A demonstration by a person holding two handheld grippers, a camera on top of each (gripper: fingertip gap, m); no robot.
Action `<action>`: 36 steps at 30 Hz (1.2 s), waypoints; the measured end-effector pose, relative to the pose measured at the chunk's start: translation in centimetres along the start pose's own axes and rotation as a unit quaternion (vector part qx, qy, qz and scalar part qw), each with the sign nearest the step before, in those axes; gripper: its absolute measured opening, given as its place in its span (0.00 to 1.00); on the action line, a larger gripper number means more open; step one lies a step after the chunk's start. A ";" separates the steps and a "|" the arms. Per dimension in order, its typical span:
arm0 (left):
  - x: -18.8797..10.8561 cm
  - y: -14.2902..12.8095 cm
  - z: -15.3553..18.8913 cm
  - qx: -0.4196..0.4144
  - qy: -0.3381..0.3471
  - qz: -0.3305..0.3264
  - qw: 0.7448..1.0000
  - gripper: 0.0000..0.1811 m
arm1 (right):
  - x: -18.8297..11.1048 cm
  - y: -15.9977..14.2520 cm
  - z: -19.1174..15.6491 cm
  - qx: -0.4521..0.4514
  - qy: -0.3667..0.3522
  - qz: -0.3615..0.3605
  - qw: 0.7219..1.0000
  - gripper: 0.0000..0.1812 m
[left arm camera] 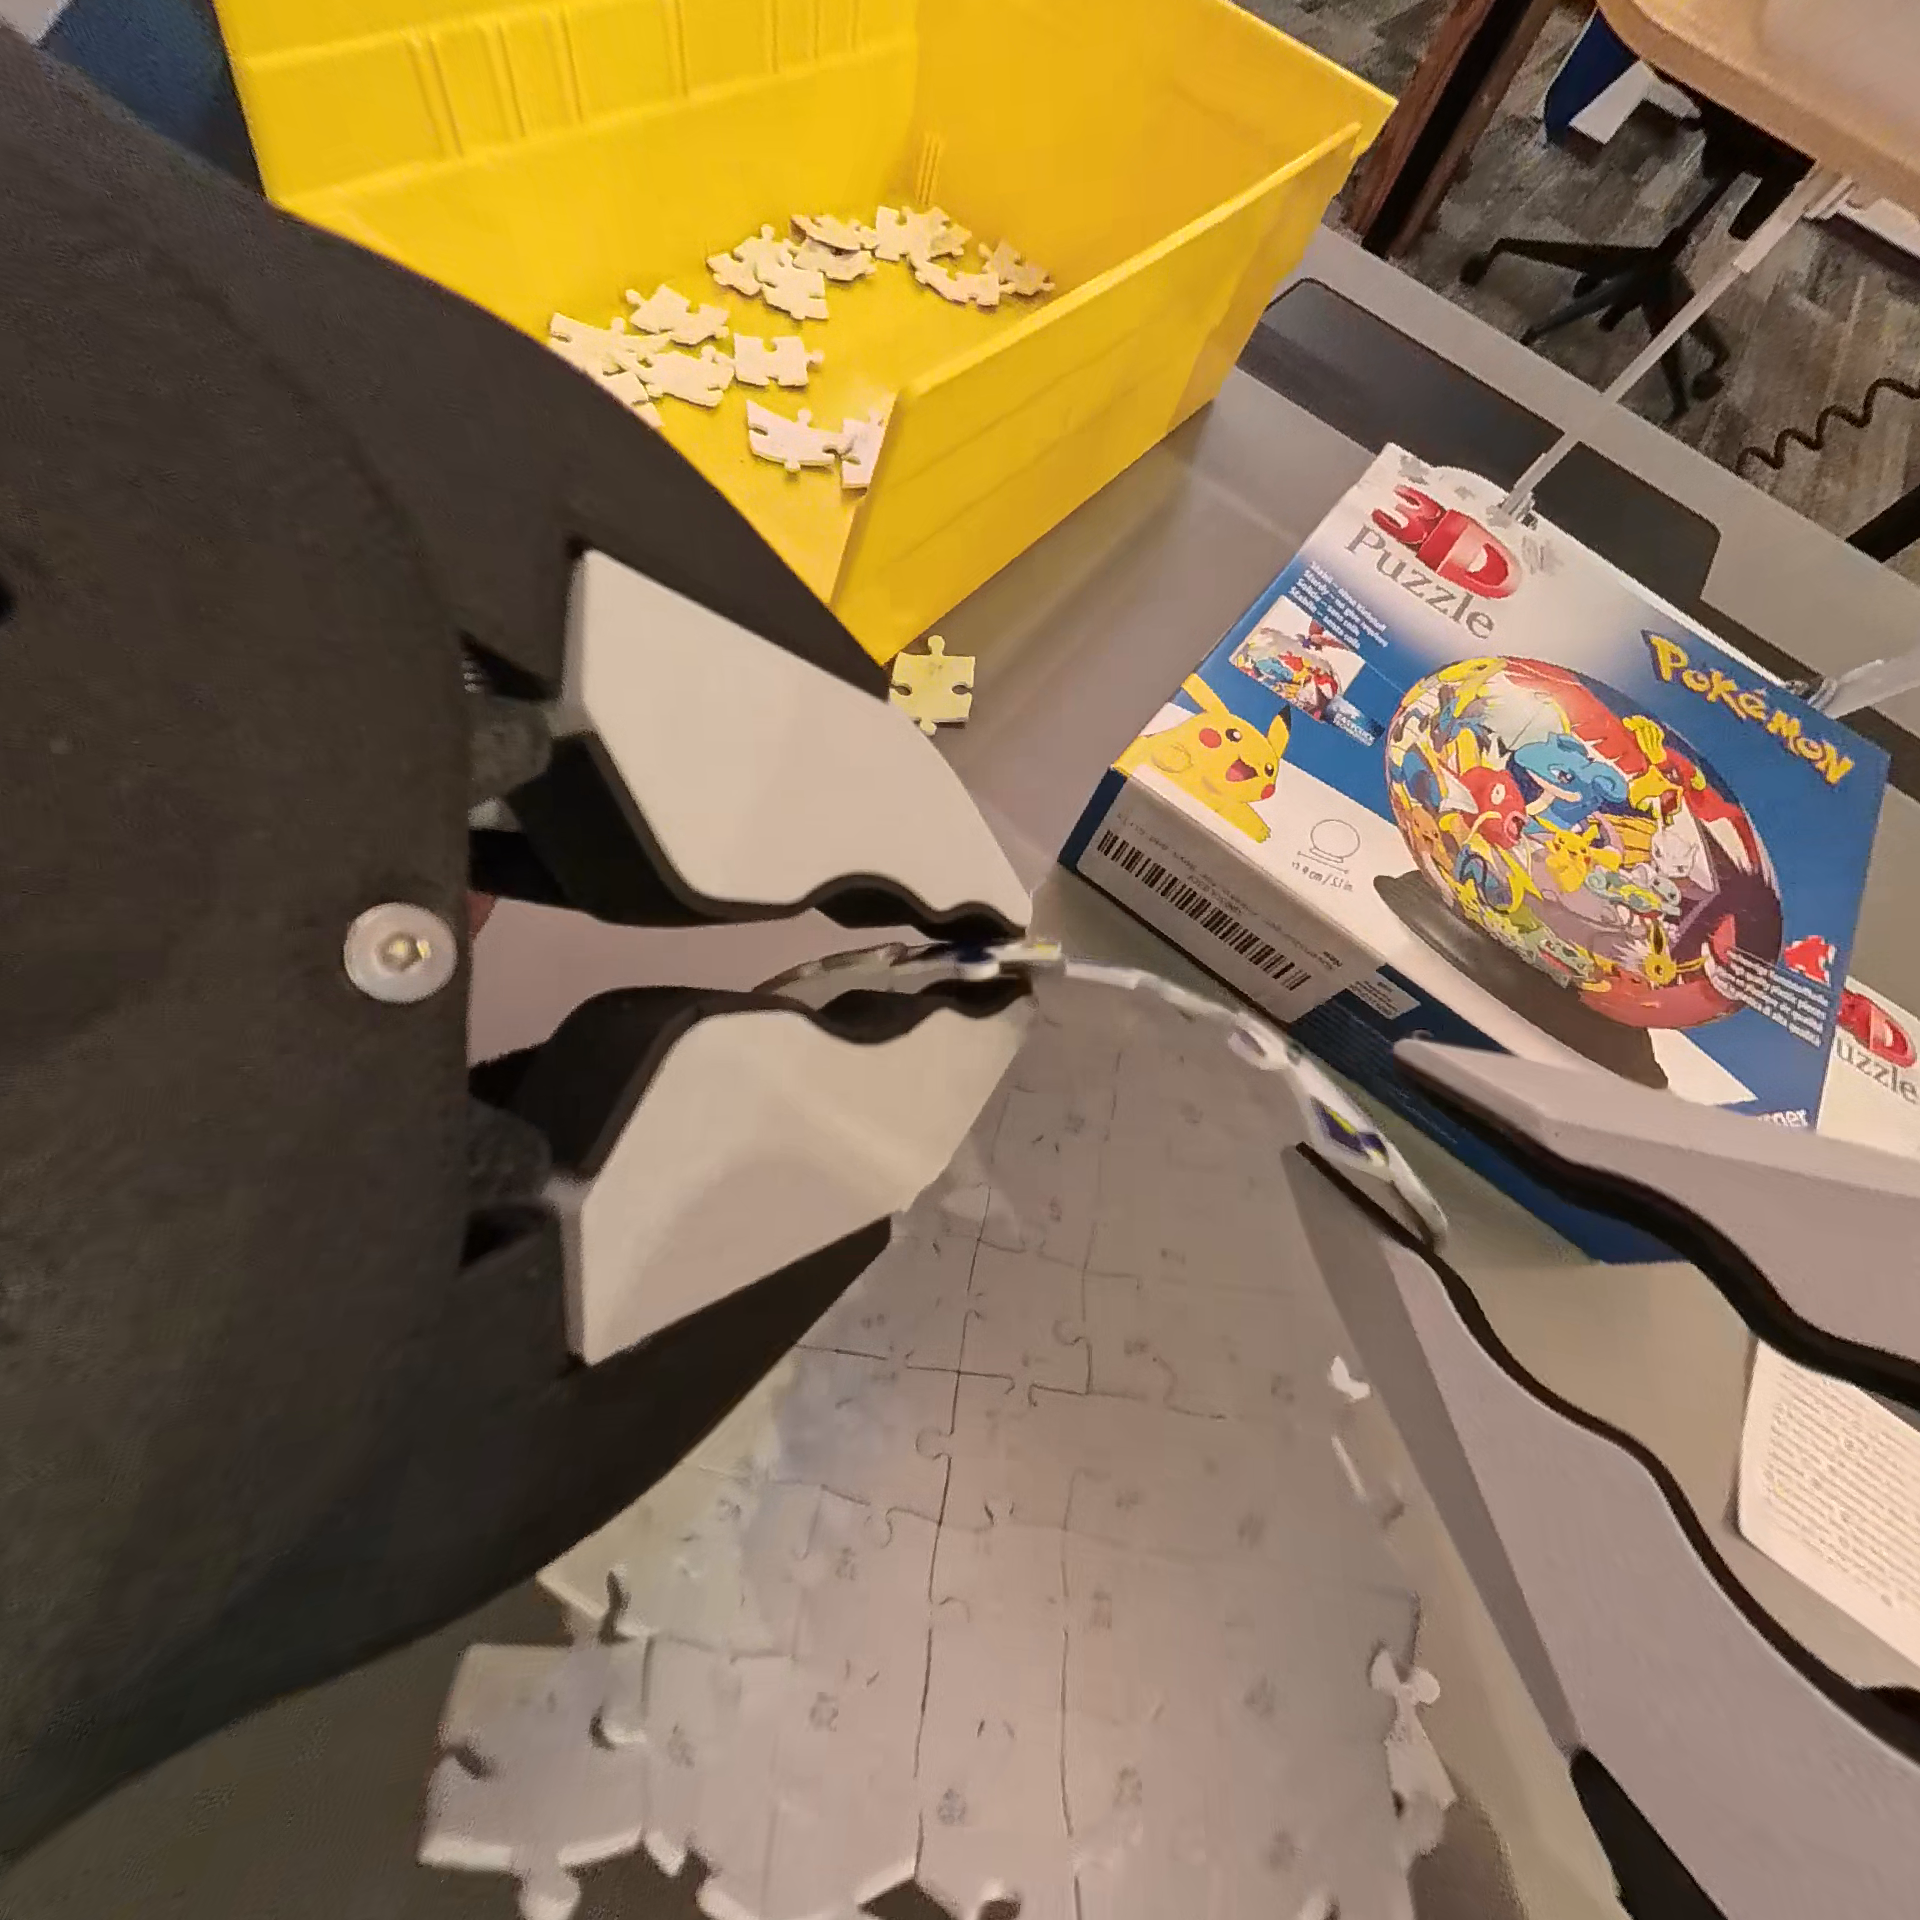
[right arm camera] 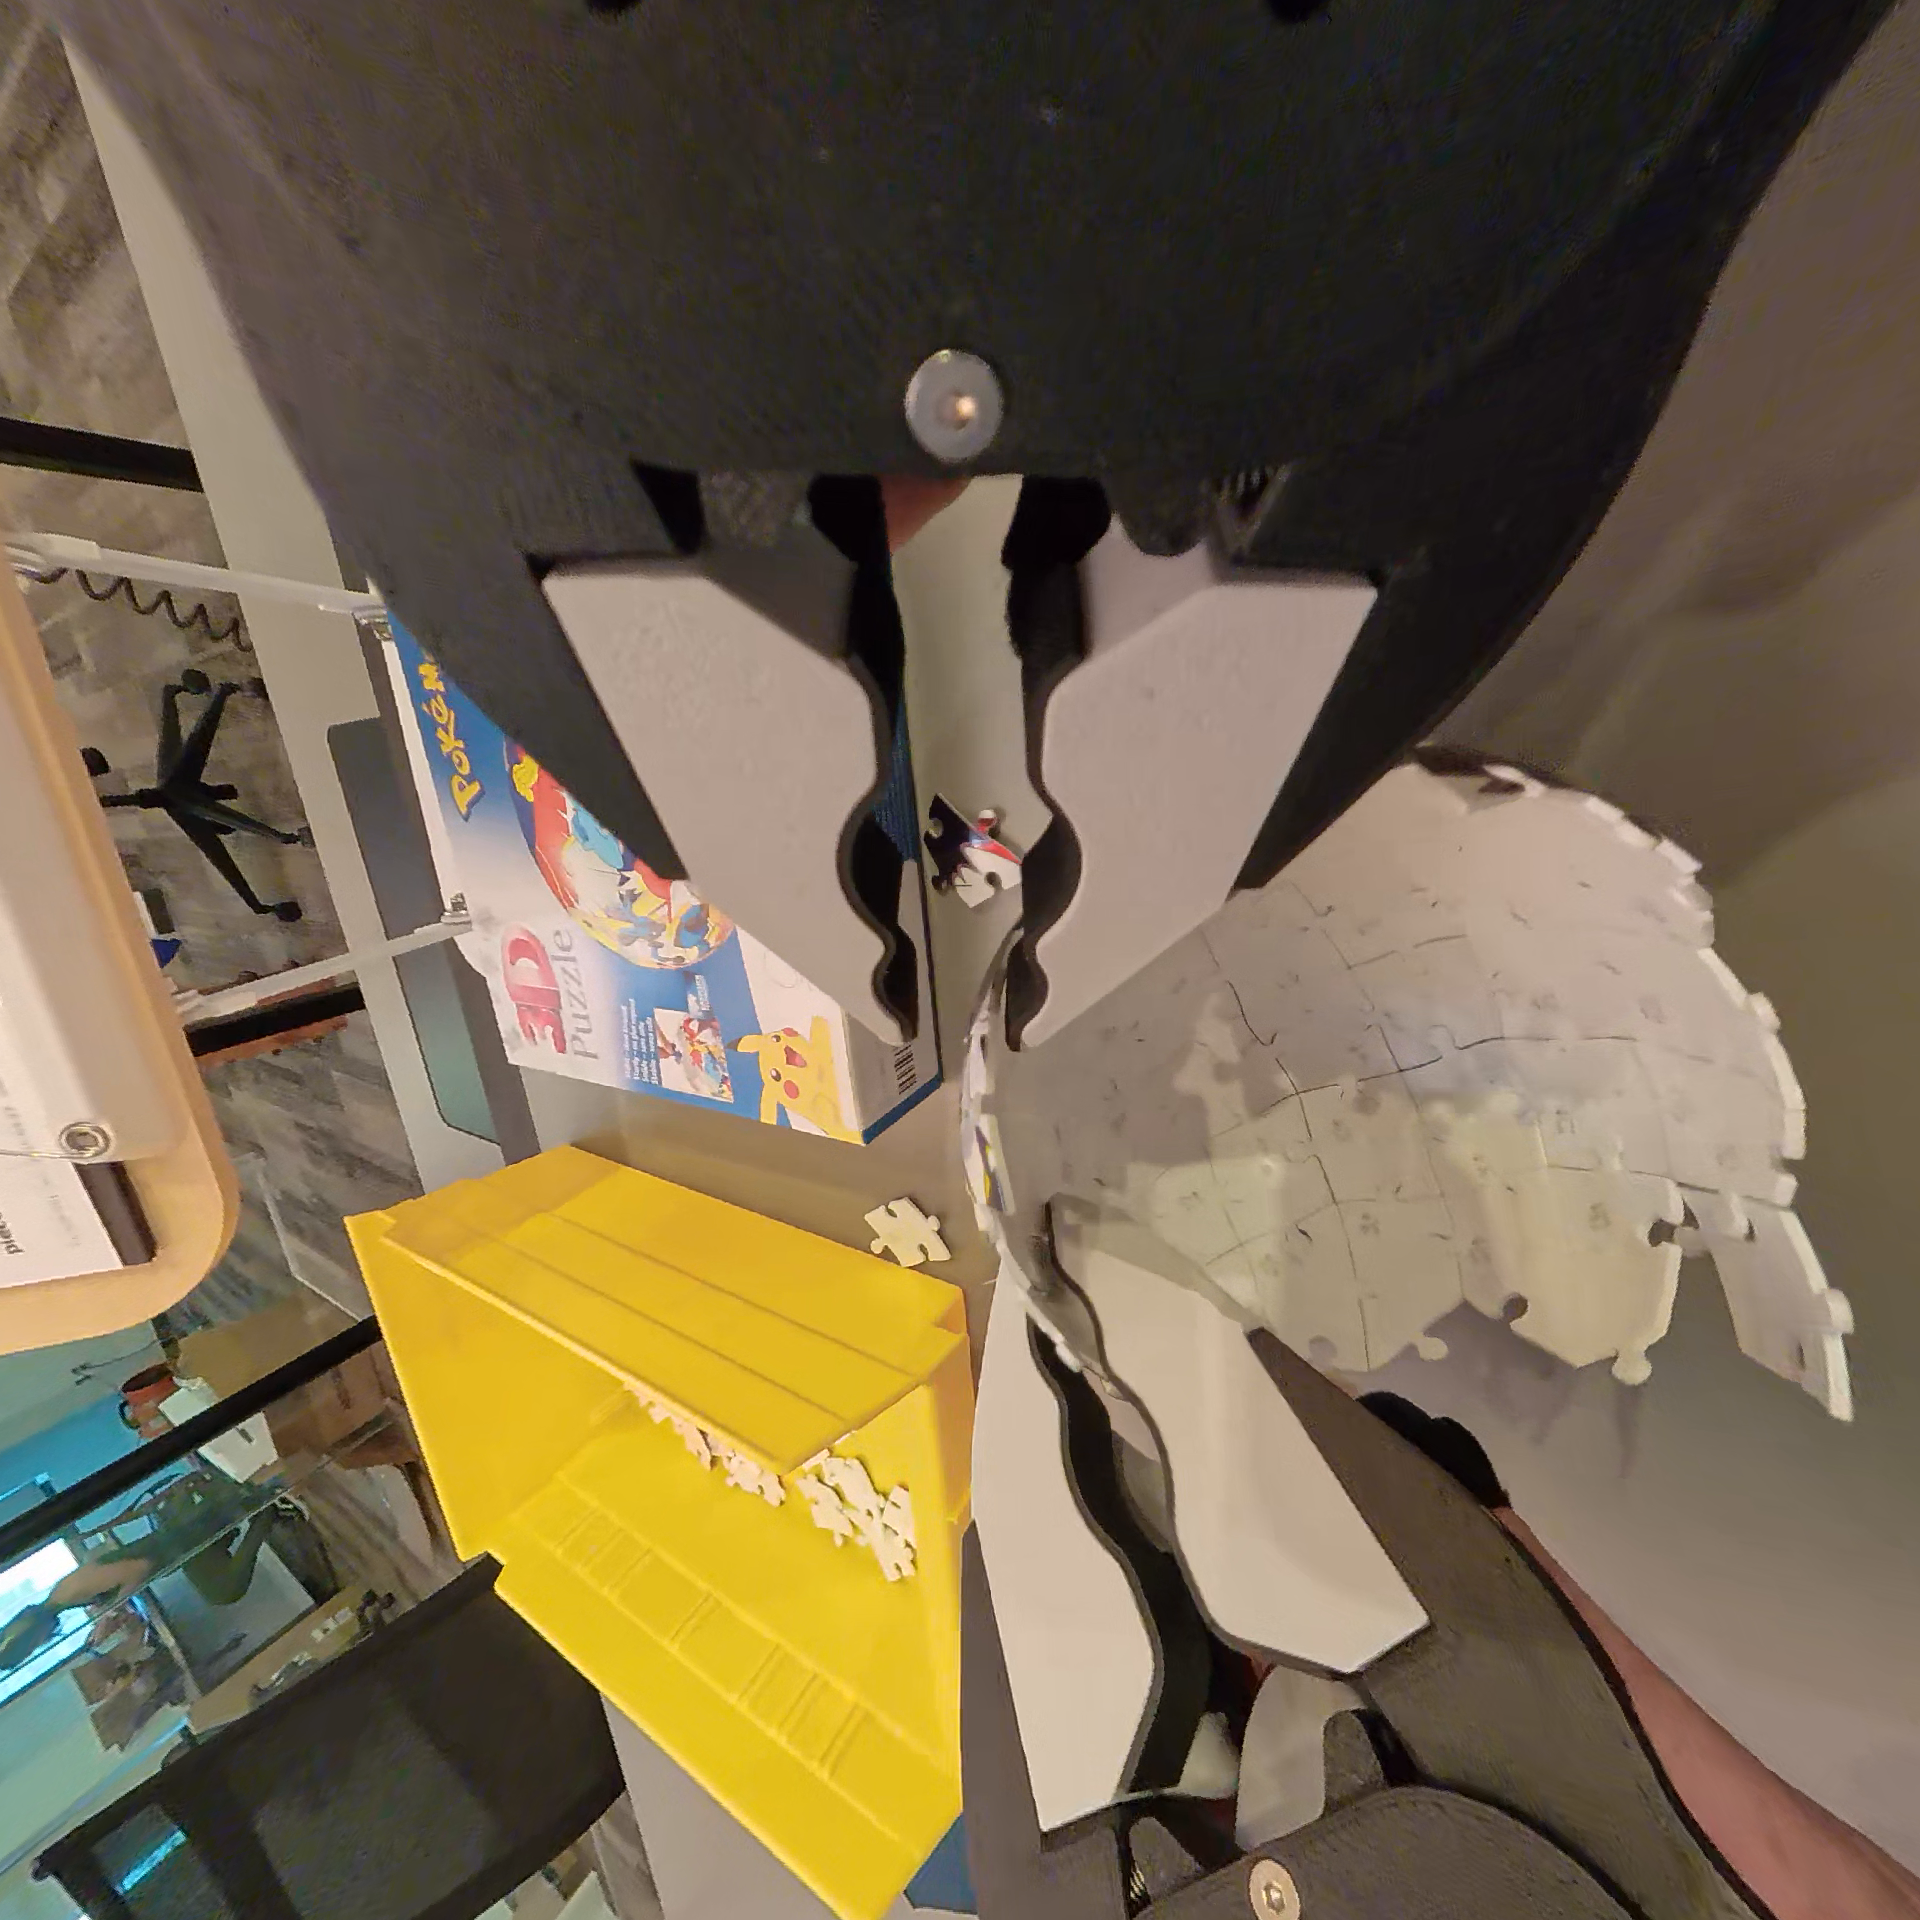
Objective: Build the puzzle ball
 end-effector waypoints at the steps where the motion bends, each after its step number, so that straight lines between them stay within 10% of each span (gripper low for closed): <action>1: 0.0 0.0 0.0 0.001 -0.002 0.000 1.000 0.03 | 0.0 0.0 0.0 0.000 0.001 0.000 1.000 0.08; 36: 0.4 0.9 0.1 0.042 -0.011 0.016 0.999 0.03 | 0.5 0.3 -0.3 -0.007 -0.007 -0.012 1.000 0.03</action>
Point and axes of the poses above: each gripper's, where its closed fingertips meet, x out along the fingers, y out of its top, z = x × y across the jaws, the point moved 7 cm from there along -x, back along the fingers, and after that the axes turned 12 degrees about -y, right-handed, at the moved point
